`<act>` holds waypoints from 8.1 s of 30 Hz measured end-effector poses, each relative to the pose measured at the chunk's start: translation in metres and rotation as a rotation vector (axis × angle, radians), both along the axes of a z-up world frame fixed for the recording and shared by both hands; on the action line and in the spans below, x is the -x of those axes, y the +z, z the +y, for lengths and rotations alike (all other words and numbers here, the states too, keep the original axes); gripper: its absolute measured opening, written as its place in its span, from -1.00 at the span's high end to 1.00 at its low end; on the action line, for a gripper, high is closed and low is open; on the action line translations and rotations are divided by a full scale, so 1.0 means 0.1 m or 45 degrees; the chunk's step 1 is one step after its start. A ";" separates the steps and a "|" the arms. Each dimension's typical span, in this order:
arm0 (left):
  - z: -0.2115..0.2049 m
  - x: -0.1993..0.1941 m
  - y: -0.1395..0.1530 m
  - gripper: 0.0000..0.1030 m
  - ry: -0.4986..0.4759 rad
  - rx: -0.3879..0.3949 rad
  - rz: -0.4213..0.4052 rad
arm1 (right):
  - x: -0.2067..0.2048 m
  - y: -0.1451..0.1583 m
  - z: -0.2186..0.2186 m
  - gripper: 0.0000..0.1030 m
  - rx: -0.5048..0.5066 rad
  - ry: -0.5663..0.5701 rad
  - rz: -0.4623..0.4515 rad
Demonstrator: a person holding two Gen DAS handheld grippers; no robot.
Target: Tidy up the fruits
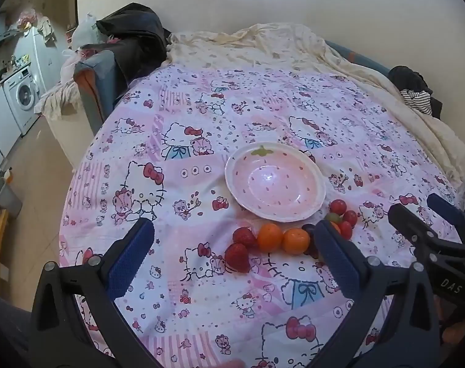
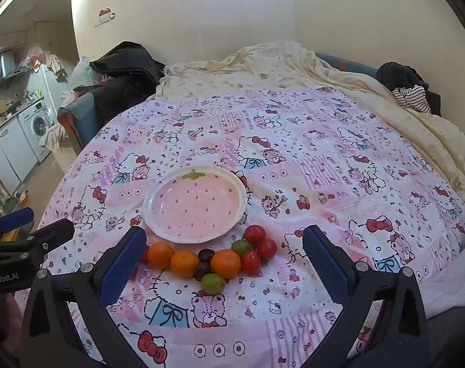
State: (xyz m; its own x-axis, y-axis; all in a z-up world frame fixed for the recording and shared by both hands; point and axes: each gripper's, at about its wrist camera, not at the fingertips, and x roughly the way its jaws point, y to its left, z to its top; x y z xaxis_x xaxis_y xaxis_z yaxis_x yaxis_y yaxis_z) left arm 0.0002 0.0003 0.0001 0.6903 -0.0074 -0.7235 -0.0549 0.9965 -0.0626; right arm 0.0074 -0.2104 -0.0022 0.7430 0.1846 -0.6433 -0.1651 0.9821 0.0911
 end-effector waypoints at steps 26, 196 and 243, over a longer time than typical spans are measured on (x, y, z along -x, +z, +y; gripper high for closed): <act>0.01 0.02 0.03 -0.99 0.010 0.012 -0.031 | -0.01 -0.01 -0.03 -1.00 -0.005 -0.004 0.004; -0.35 -2.28 -1.22 0.46 -0.187 -0.072 0.424 | -2.64 -1.44 -0.03 0.43 -0.447 0.178 0.791; -0.07 -1.79 -0.40 -0.55 -0.119 -0.057 0.258 | -2.13 -0.54 -0.49 -0.63 -0.470 0.096 0.547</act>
